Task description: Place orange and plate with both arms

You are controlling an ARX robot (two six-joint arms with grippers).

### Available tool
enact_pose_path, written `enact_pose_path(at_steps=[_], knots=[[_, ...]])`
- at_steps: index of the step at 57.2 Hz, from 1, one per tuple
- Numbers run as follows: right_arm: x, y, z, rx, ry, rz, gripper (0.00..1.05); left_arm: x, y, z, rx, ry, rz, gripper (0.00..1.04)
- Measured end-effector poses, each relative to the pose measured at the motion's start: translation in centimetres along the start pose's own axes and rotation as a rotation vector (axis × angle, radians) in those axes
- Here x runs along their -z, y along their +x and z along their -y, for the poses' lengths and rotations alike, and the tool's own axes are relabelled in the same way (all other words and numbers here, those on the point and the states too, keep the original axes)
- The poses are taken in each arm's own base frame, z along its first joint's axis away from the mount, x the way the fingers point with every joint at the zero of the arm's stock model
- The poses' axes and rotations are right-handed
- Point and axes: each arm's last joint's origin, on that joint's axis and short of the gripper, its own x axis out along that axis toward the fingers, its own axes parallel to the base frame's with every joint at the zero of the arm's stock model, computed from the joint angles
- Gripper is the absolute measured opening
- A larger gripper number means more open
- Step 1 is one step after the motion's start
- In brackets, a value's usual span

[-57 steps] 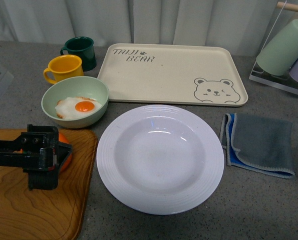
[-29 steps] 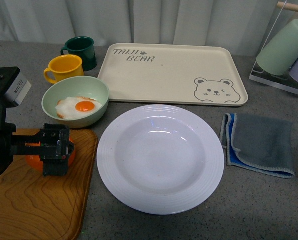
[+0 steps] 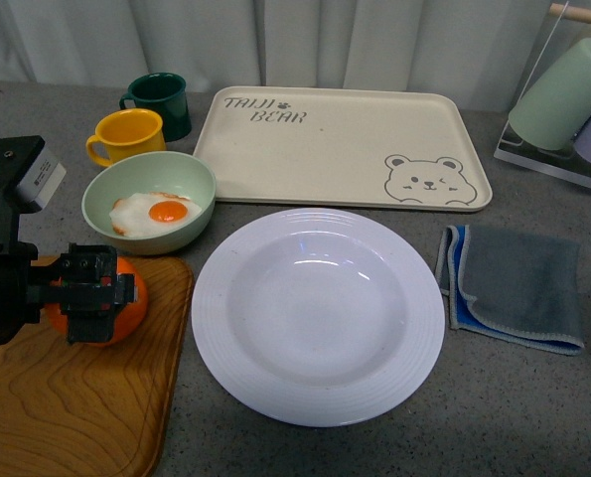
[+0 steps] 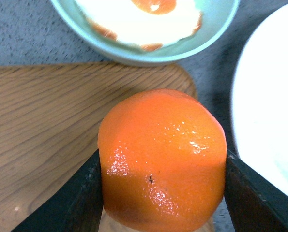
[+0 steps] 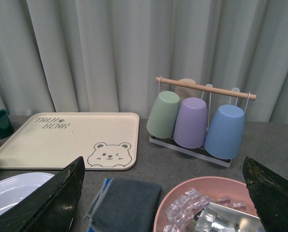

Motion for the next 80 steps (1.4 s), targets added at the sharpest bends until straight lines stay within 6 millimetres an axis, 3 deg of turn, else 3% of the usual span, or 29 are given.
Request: enact_pose_path(at_steps=[8, 12, 19, 27, 54, 57, 69, 80], knots=[[0.0, 0.0, 0.0, 0.0, 0.0, 0.0, 0.95, -1.4, -1.6, 2.1, 0.076, 0.026, 0.059, 0.58], [0.0, 0.0, 0.0, 0.0, 0.0, 0.0, 0.95, -2.1, -1.8, 4.4, 0.135, 0.054, 0.079, 0.58], [0.0, 0.0, 0.0, 0.0, 0.0, 0.0, 0.95, -1.8, -0.3, 9.2, 0.224, 0.113, 0.056, 0.57], [0.0, 0.0, 0.0, 0.0, 0.0, 0.0, 0.95, -1.6, 1.6, 11.8, 0.256, 0.129, 0.031, 0.57], [0.0, 0.0, 0.0, 0.0, 0.0, 0.0, 0.95, -0.6, 5.9, 12.1, 0.18, 0.128, -0.048, 0.57], [0.0, 0.0, 0.0, 0.0, 0.0, 0.0, 0.95, -0.7, 5.9, 12.1, 0.181, 0.129, -0.046, 0.69], [0.0, 0.0, 0.0, 0.0, 0.0, 0.0, 0.95, -1.3, 5.1, 12.0, 0.201, 0.107, -0.007, 1.0], [0.0, 0.0, 0.0, 0.0, 0.0, 0.0, 0.95, -2.4, 3.1, 11.5, 0.128, 0.109, 0.144, 0.97]])
